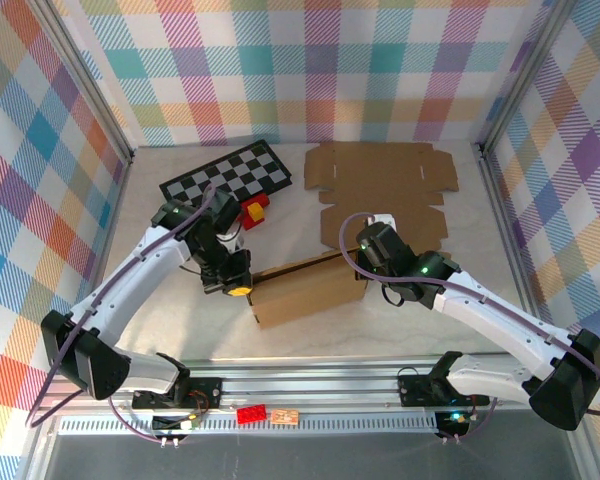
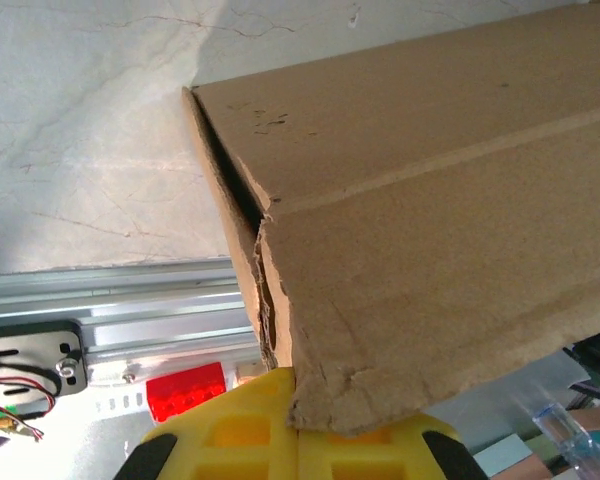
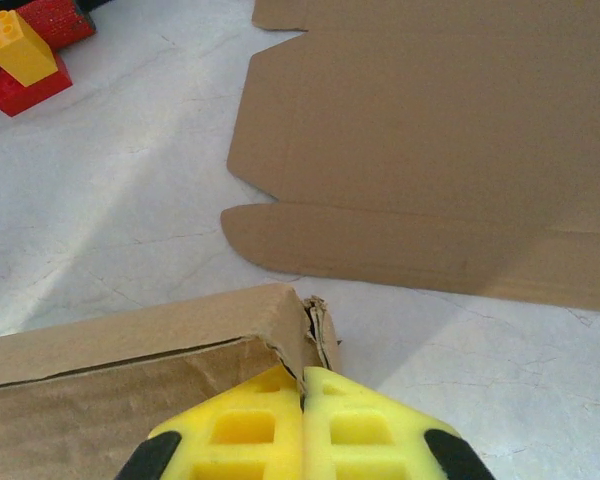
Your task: Fold the paper box
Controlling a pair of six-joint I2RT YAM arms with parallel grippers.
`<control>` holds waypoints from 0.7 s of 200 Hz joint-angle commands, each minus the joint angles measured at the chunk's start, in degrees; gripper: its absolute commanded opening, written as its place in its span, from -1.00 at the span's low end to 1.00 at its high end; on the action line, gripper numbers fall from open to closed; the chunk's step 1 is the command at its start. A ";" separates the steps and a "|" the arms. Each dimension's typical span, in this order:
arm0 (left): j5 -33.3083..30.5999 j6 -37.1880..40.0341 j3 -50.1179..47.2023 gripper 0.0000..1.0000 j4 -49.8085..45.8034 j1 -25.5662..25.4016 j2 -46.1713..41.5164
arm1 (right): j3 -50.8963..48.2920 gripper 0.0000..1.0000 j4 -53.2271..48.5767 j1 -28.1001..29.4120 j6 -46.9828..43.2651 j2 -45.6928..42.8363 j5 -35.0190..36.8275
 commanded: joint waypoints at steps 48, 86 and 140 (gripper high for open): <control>0.80 1.65 -7.08 -1.00 5.45 -0.20 -3.76 | -1.60 -1.00 -3.87 0.60 -1.28 0.59 -2.62; -1.44 1.73 -9.39 -1.00 5.43 -1.00 -4.29 | -2.81 -1.00 -4.00 0.59 -1.22 -0.10 -2.97; -4.04 1.25 -9.84 -1.00 6.24 -2.53 -4.74 | -1.82 -0.94 -8.03 0.59 3.23 -1.99 -4.72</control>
